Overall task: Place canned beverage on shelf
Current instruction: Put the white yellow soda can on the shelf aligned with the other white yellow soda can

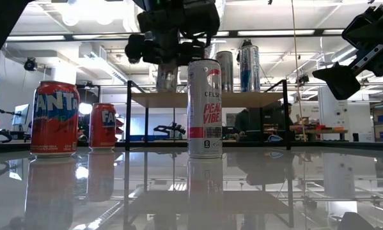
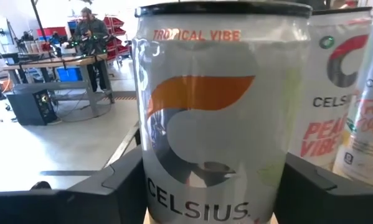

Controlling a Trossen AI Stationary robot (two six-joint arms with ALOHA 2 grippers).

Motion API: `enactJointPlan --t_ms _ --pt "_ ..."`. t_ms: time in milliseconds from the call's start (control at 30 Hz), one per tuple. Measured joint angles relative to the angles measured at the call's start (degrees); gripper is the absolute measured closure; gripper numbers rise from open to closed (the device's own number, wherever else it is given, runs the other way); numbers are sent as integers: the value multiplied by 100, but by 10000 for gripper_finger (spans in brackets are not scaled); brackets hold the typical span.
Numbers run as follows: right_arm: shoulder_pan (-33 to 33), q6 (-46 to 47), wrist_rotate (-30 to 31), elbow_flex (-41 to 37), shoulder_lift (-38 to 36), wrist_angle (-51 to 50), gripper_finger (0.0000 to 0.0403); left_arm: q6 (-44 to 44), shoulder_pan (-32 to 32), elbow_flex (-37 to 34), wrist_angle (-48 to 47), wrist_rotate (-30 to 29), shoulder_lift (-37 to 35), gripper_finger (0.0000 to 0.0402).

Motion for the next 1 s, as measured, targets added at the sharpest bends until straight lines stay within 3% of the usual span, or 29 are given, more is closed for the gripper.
enactJointPlan --t_ms 567,1000 --pt "0 -1 0 -1 2 2 33 2868 -2 126 2678 946 7 154" --pt "0 0 -2 0 2 2 33 3476 15 137 3977 1008 310 154"
